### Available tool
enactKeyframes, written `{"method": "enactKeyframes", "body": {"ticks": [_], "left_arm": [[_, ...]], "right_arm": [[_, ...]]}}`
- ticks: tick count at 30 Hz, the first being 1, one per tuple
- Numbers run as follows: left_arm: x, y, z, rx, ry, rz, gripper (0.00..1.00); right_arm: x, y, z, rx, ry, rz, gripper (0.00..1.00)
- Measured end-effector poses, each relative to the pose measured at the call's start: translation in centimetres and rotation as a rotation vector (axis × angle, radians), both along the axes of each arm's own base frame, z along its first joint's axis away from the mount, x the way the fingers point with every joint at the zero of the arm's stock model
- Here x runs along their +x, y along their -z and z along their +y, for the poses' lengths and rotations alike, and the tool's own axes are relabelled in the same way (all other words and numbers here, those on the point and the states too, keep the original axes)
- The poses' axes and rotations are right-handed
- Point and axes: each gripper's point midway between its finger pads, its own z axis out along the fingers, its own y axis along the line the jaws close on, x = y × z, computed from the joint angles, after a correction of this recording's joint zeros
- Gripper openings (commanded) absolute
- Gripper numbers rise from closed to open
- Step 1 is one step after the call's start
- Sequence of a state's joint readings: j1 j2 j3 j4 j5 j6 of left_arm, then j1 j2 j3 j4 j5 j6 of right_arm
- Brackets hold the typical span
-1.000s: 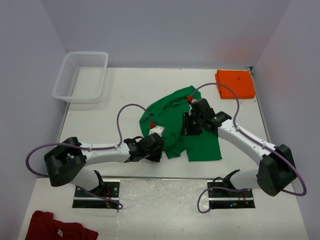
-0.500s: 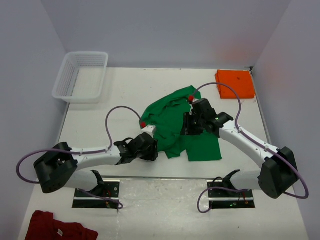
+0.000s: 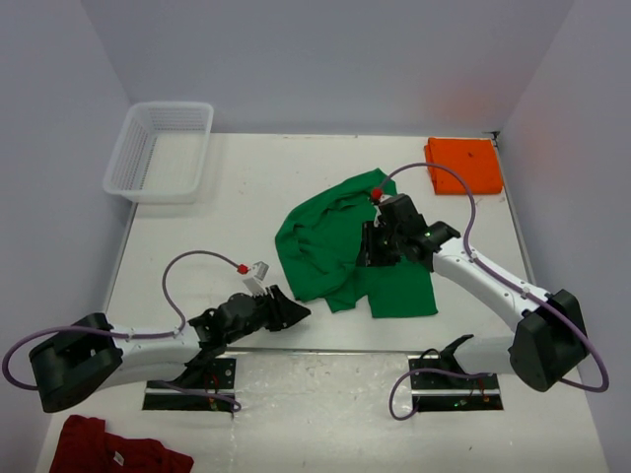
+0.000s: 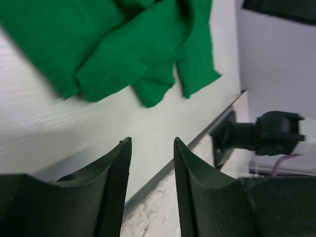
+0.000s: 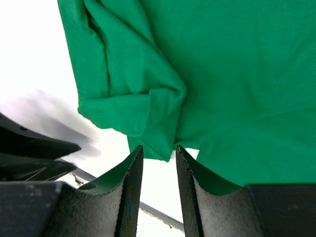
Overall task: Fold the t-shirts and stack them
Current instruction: Flatten out the tshirt
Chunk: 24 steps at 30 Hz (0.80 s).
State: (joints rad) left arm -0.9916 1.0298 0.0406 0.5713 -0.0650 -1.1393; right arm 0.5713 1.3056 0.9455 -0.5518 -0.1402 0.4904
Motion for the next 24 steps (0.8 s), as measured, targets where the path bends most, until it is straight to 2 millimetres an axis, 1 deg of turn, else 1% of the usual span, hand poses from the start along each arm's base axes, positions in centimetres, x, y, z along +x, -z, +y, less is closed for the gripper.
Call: {"method": "enactKeyframes", "body": {"ticks": [3,5,7,9,11,15,16,18,20,22,24], "left_arm": [[1.0,-2.7,-1.0,-0.117,-0.044,-0.033,0.38],[1.7,-3.8,-1.1,-0.164,-0.076,-0.047,0.37],[2.2,-4.2,-1.1,-0.184,-0.108,-0.052,0.37],[2.6,-3.9,-0.9,-0.181,-0.135,-0.042,0.36],[2.7,-3.0,-0.7,-0.157,-0.154,-0.025,0.35],[2.5,-0.1,0.2,-0.055,-0.177,0.029,0.35],[2.4,0.9,0.4,-0.016,-0.177,0.046,0.34],[2.3,2.0,0.5,0.049,-0.173,0.068,0.34],[2.4,1.9,0.0,0.072,-0.162,0.066,0.34],[2.5,1.3,-0.4,0.08,-0.154,0.049,0.34],[2.8,0.3,-0.4,0.083,-0.16,0.023,0.34]], "right_arm": [[-0.1,0.1,-0.1,-0.001,0.0,0.002,0.34],[-0.2,0.1,-0.2,0.001,0.0,-0.002,0.34],[-0.3,0.0,-0.2,0.003,0.0,-0.007,0.34],[-0.3,-0.2,-0.2,0.006,0.0,-0.014,0.34],[-0.2,-0.4,-0.4,0.004,0.004,-0.025,0.34],[-0.1,-0.8,-0.4,0.009,0.006,-0.04,0.34],[0.0,-0.7,-0.3,0.009,0.005,-0.039,0.34],[0.2,-0.4,-0.1,0.013,0.003,-0.037,0.34],[0.3,0.1,0.4,0.025,-0.005,-0.021,0.34],[0.4,0.6,1.0,0.045,-0.012,-0.006,0.34],[0.0,1.3,1.4,0.069,-0.022,0.016,0.34]]}}
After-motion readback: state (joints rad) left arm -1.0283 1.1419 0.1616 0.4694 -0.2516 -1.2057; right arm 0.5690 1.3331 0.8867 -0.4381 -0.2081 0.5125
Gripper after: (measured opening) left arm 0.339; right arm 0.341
